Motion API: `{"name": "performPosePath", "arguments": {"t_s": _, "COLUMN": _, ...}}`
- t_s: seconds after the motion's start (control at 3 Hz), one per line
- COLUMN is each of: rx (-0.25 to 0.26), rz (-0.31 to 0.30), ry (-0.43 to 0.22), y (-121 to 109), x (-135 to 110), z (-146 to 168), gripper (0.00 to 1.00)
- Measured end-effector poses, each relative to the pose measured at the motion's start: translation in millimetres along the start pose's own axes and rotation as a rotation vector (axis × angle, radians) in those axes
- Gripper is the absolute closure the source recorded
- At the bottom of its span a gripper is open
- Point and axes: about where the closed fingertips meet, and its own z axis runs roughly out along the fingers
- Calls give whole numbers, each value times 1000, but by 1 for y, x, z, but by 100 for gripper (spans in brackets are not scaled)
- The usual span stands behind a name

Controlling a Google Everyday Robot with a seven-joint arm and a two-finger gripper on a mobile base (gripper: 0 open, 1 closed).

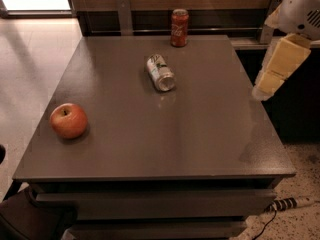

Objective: Place 7up can upright

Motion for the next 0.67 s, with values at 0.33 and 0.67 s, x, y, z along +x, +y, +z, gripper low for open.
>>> {"name": "performPosePath", "arguments": {"t_s": 0.33, "rx": -27, "rz": 120, "ry": -37, "y": -38, "x": -36, "z": 18, "gripper": 0}}
{"name": "performPosePath", "arguments": {"t_s": 0.67, "rx": -38, "rz": 254, "ry": -101, "y": -61, "x": -81, "z": 40, "gripper": 0}}
